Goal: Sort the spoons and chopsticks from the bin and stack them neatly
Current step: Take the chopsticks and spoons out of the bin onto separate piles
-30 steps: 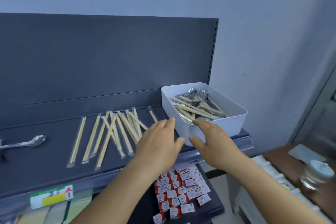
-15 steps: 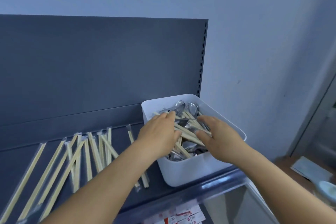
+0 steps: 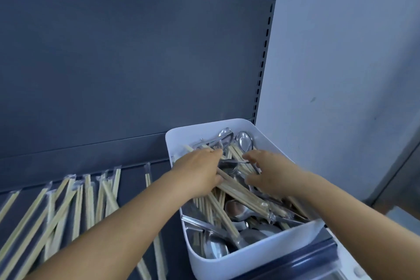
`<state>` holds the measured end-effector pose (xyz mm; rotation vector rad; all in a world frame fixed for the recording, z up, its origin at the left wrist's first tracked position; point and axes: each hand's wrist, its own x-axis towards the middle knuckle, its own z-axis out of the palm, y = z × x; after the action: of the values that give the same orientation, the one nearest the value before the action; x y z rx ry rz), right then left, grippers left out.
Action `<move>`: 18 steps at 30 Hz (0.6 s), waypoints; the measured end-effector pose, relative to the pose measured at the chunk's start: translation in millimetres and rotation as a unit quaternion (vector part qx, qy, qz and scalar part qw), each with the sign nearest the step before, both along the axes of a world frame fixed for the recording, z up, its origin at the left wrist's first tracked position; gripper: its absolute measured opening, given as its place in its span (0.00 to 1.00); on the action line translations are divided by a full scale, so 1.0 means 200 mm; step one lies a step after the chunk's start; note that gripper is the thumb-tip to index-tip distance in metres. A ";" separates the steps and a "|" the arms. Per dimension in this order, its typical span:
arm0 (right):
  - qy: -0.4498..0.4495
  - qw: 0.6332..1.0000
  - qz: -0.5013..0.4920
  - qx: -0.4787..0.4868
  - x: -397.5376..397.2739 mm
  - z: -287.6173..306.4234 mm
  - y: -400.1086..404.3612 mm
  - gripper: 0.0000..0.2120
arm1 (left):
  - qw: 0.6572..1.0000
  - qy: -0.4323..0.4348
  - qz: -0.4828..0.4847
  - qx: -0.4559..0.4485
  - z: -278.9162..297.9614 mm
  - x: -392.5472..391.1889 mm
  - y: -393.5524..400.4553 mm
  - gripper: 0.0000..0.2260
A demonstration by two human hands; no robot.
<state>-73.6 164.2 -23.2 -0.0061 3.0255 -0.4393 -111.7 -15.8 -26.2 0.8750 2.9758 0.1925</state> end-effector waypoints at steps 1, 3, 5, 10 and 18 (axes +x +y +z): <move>-0.011 1.000 0.010 0.006 -0.02 0.00 0.00 0.28 | 1.000 -0.004 0.000 -0.003 -0.01 0.00 0.01 0.21; -0.021 0.999 0.038 0.024 -0.06 -0.01 0.01 0.26 | 1.000 -0.014 0.006 -0.010 -0.02 0.02 0.01 0.19; -0.024 0.997 0.060 0.044 -0.09 -0.03 0.02 0.23 | 0.999 -0.017 0.023 -0.015 -0.03 0.05 0.01 0.19; -0.028 0.991 0.100 0.079 -0.14 -0.04 0.06 0.10 | 0.996 0.001 0.086 -0.028 -0.03 0.13 0.06 0.21; -0.020 0.987 0.139 0.084 -0.15 -0.08 0.10 0.16 | 0.978 -0.027 0.199 -0.058 -0.02 0.26 0.17 0.16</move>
<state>-103.5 184.9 -40.1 -0.3985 2.9480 -0.1587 -60.4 17.5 -30.1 0.2503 3.0385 0.0488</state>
